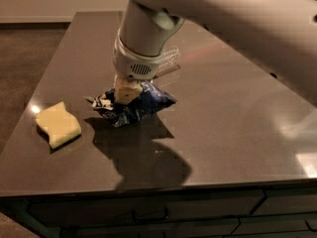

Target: Move blue chip bag near sponge

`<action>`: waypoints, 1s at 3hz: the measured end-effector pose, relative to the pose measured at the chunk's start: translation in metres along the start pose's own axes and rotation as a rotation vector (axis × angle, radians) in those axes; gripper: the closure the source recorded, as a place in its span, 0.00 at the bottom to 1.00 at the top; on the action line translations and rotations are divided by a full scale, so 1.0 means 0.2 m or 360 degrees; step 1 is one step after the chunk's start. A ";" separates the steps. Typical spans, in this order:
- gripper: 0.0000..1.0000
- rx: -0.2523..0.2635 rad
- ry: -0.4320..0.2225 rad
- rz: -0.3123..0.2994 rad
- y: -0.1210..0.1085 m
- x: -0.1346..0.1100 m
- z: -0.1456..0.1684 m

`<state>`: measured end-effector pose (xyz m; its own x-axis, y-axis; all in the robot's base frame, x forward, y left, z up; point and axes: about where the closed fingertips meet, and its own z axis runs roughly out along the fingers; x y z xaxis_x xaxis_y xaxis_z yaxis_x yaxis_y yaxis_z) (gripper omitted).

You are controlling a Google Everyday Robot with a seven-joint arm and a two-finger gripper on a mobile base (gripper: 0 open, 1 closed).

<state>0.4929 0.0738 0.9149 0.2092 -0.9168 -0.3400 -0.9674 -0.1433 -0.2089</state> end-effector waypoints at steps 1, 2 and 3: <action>0.61 0.0021 -0.0039 -0.0020 0.00 -0.13 0.00; 0.38 0.0024 -0.0068 -0.0062 0.02 -0.25 0.00; 0.15 0.0030 -0.0067 -0.0066 0.03 -0.26 -0.01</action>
Offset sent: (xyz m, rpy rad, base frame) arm -0.0237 0.0717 0.0212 0.0555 -0.0226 0.0719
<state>0.4765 0.1195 0.9337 0.2553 -0.8936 -0.3691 -0.9550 -0.1733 -0.2409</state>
